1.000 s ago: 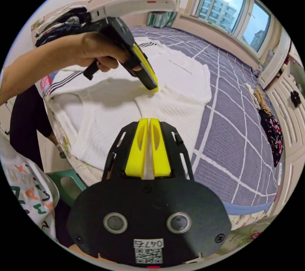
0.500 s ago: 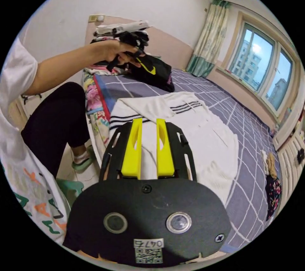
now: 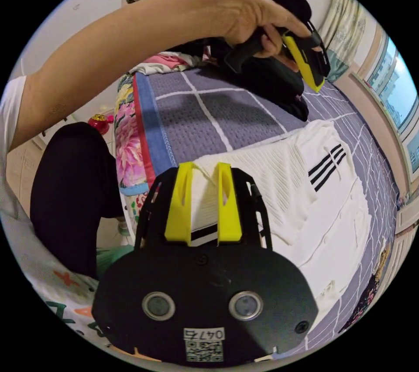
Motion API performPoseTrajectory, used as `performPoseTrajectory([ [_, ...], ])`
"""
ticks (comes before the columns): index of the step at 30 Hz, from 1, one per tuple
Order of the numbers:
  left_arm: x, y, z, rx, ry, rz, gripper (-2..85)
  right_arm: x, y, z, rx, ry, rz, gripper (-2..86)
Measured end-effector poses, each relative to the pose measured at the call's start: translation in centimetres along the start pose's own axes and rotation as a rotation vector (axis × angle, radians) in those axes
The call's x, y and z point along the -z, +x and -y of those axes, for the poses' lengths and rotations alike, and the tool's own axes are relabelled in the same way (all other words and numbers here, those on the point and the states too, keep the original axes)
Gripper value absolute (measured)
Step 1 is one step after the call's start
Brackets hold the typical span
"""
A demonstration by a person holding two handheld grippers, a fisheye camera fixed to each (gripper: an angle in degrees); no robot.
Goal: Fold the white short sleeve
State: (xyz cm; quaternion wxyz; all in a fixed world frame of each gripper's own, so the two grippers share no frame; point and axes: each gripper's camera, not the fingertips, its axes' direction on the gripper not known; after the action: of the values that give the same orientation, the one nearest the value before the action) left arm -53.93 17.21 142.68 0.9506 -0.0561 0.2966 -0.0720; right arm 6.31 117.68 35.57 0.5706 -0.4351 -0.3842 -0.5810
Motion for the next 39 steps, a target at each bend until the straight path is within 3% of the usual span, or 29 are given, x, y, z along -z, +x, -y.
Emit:
performPoseTrajectory([
  [5, -4.7, -1.1, 7.8, 0.078, -0.081, -0.024, -0.6, 0.2, 1.5, -0.7, -0.073, 0.039, 0.001, 0.6],
  [10, -9.7, -2.4, 14.5, 0.131, -0.154, 0.211, 0.5, 1.6, 3.5, -2.1, -0.135, 0.137, 0.061, 0.4],
  [14, -14.2, -4.6, 17.8, 0.208, -0.194, 0.094, 5.6, 2.3, 4.9, -3.1, -0.154, 0.18, 0.118, 0.4],
  [17, -17.3, -5.8, 18.9, 0.261, -0.283, 0.088, 4.3, 2.9, 6.3, -3.8, -0.179, 0.211, 0.172, 0.4],
  [22, -18.2, -6.9, 19.9, 0.307, -0.285, 0.103, 1.8, 4.4, 8.4, -5.5, -0.217, 0.276, 0.235, 0.4],
  [30, -17.4, -6.5, 21.1, 0.297, -0.202, 0.118, 7.1, 6.1, 10.2, -7.4, -0.233, 0.303, 0.265, 0.4],
  [39, -20.6, -7.6, 19.5, 0.415, -0.141, -0.05, 0.8, 8.2, 12.1, -9.0, -0.255, 0.307, 0.304, 0.3],
])
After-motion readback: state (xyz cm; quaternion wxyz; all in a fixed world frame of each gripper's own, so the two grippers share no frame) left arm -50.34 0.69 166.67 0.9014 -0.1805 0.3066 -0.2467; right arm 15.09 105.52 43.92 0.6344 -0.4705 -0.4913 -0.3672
